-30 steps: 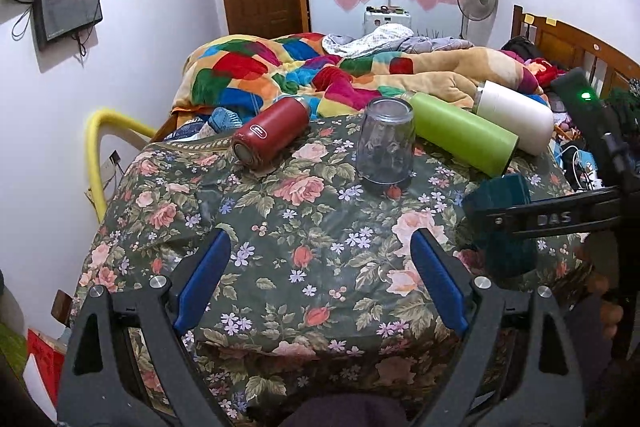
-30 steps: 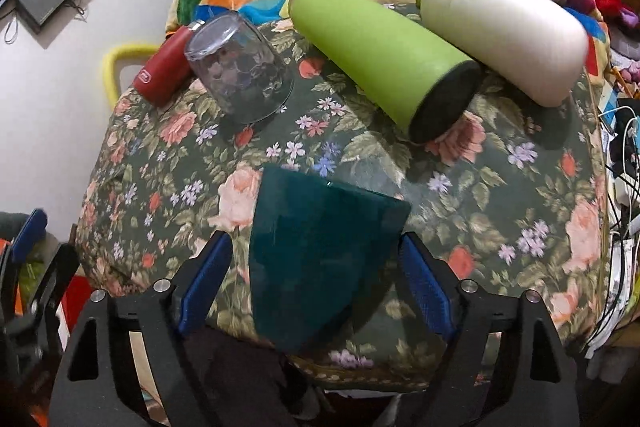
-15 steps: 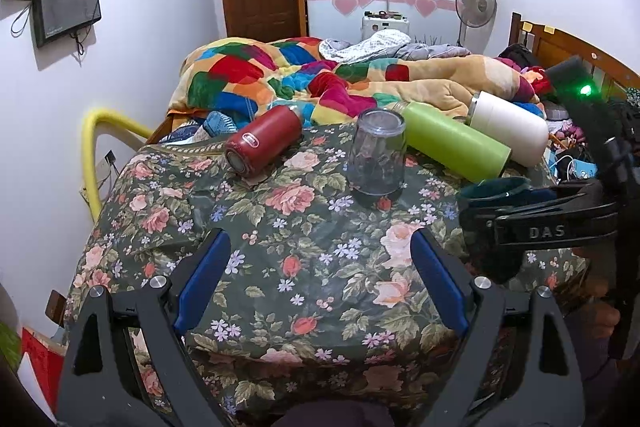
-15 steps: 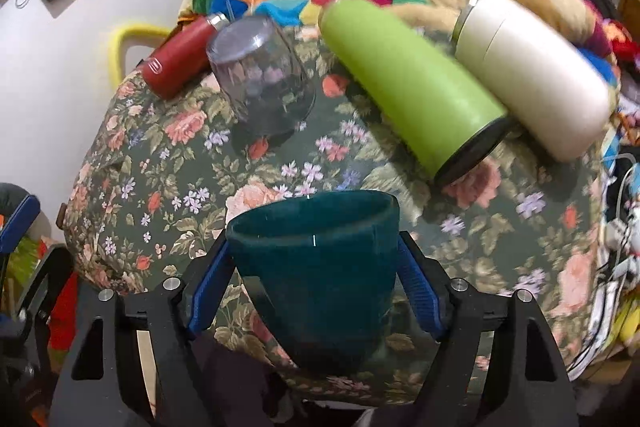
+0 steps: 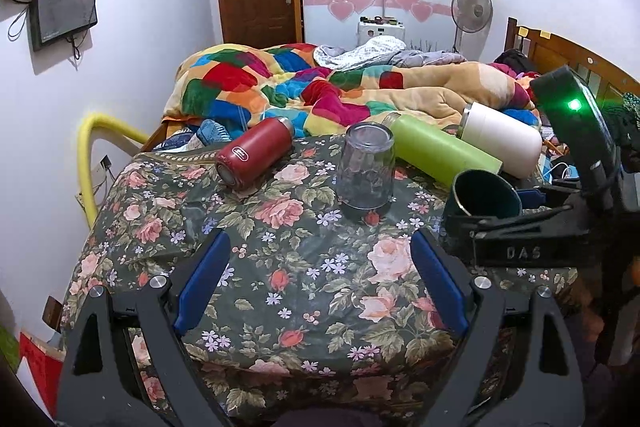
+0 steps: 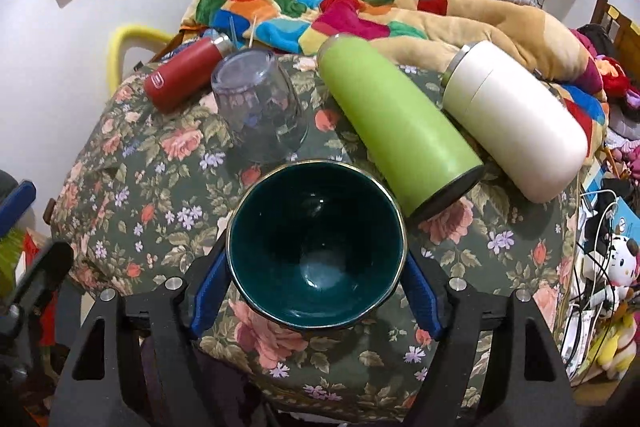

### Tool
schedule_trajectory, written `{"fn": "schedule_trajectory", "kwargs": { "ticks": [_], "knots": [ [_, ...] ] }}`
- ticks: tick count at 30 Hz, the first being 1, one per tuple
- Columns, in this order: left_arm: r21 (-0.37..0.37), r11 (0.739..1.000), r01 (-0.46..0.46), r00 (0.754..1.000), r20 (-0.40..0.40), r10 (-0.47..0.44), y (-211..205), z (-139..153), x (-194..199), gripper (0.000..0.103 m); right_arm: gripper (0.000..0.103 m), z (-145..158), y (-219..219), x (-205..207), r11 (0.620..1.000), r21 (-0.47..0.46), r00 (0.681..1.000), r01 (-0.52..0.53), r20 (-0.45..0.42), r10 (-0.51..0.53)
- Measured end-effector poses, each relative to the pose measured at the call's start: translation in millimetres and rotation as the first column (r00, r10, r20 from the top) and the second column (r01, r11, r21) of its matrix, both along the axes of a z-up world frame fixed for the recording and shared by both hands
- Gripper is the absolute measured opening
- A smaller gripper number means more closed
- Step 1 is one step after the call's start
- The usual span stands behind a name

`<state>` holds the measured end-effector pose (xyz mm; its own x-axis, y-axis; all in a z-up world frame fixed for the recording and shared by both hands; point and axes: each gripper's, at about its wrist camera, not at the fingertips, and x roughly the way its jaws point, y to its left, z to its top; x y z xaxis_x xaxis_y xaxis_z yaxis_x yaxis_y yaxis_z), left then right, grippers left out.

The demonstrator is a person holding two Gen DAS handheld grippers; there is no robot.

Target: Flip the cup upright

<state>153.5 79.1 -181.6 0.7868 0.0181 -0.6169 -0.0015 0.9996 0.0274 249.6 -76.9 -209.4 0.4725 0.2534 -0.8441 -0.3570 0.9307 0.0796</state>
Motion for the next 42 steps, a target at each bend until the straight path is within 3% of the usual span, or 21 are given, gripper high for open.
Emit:
{"fn": "schedule_trajectory", "kwargs": {
  "ticks": [5, 14, 18, 22, 28, 33, 38, 42],
  "knots": [
    [-0.002, 1.0, 0.003, 1.0, -0.004, -0.003, -3, 2, -1, 0.092, 0.075, 0, 3, -4, 0.999, -0.033, 1.0, -0.018, 0.012, 0.018],
    [-0.007, 1.0, 0.01, 1.0, 0.025, -0.01, -11, 19, -13, 0.093, 0.075, 12, -8, -15, 0.999, 0.016, 1.0, -0.028, 0.002, 0.028],
    [-0.013, 1.0, 0.021, 0.998, 0.061, -0.02, -17, 36, -25, 0.093, 0.075, 38, -19, -35, 0.999, 0.033, 0.997, -0.034, 0.067, 0.031],
    [-0.024, 0.999, 0.03, 0.993, 0.118, -0.027, -26, 61, -41, 0.093, 0.075, 78, -36, -62, 0.998, 0.052, 0.983, -0.025, 0.185, 0.014],
    [-0.067, 0.996, 0.054, 0.965, 0.259, -0.035, -40, 117, -74, 0.094, 0.075, 147, -64, -114, 0.993, 0.115, 0.911, 0.001, 0.41, -0.048],
    [-0.071, 0.996, 0.062, 0.919, 0.392, -0.029, -53, 158, -111, 0.096, 0.076, 193, -83, -162, 0.983, 0.184, 0.81, -0.001, 0.577, -0.107],
    [-0.08, 0.995, 0.054, 0.872, 0.489, -0.007, -61, 184, -145, 0.1, 0.079, 210, -91, -192, 0.971, 0.237, 0.736, -0.01, 0.659, -0.153],
    [-0.076, 0.997, 0.03, 0.85, 0.526, 0.015, -65, 189, -163, 0.103, 0.085, 211, -90, -205, 0.969, 0.247, 0.702, -0.005, 0.691, -0.173]
  ]
}}
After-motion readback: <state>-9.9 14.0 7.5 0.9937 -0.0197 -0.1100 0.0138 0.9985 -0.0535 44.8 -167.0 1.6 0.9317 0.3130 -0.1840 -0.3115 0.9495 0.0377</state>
